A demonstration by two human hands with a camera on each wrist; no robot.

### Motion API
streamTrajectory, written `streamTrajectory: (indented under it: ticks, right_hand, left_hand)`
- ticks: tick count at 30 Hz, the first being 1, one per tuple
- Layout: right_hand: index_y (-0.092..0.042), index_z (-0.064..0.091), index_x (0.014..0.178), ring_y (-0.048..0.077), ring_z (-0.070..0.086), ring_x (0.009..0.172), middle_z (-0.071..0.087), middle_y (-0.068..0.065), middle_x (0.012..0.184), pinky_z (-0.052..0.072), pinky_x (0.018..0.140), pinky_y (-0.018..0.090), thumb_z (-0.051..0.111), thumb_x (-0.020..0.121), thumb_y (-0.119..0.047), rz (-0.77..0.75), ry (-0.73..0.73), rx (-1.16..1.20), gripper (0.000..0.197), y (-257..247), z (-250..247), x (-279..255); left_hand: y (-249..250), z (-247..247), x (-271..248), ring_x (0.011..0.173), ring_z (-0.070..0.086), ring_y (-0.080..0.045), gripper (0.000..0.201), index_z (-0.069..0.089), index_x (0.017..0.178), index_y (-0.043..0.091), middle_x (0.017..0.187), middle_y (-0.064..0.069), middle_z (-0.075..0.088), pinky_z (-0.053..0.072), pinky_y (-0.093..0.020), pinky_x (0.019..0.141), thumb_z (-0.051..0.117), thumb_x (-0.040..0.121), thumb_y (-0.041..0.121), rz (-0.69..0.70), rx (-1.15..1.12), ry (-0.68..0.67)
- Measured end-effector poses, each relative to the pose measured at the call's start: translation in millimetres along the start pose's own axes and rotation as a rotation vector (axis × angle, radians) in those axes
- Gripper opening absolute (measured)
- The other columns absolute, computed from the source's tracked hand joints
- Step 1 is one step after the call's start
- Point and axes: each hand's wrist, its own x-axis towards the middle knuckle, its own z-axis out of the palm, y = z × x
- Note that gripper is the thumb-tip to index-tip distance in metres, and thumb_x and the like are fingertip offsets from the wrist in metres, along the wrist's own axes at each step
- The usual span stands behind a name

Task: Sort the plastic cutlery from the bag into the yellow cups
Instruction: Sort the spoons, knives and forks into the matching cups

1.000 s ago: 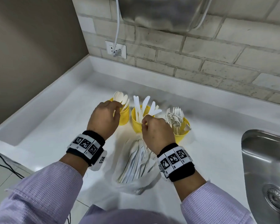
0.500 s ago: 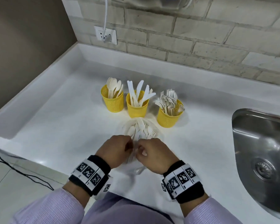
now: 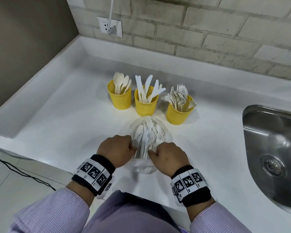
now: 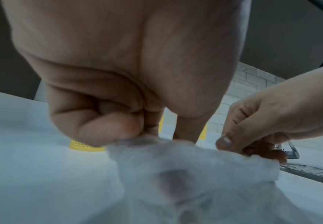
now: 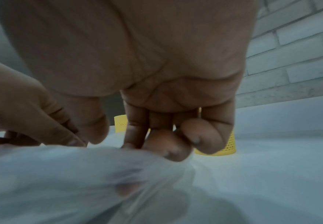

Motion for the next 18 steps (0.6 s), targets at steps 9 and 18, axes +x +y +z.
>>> streamTrajectory:
  ticks: [9,18]
  right_hand:
    - [-0.008,0.053,0.122,0.035,0.065,0.111,0.066,0.013,0.12,0.049,0.08,0.036,0.063,0.092,-0.051,0.171,0.09,0.079,0.053,-7.0,0.8,0.4]
    - [-0.007,0.046,0.127,0.038,0.065,0.109,0.064,0.014,0.118,0.045,0.074,0.035,0.064,0.092,-0.033,0.135,0.161,0.127,0.047,-9.8,15.1,2.5]
  left_hand:
    - [33.0,-1.4,12.2,0.109,0.066,-0.03,0.068,0.055,0.117,0.016,0.118,-0.006,0.067,0.046,-0.034,0.079,0.057,0.085,0.076,-0.185,-0.037,-0.001]
    - [40.6,5.6,17.9,0.112,0.062,-0.034,0.07,0.046,0.127,0.005,0.129,-0.015,0.049,0.048,-0.036,0.086,0.076,0.083,0.05,-0.256,-0.144,0.002]
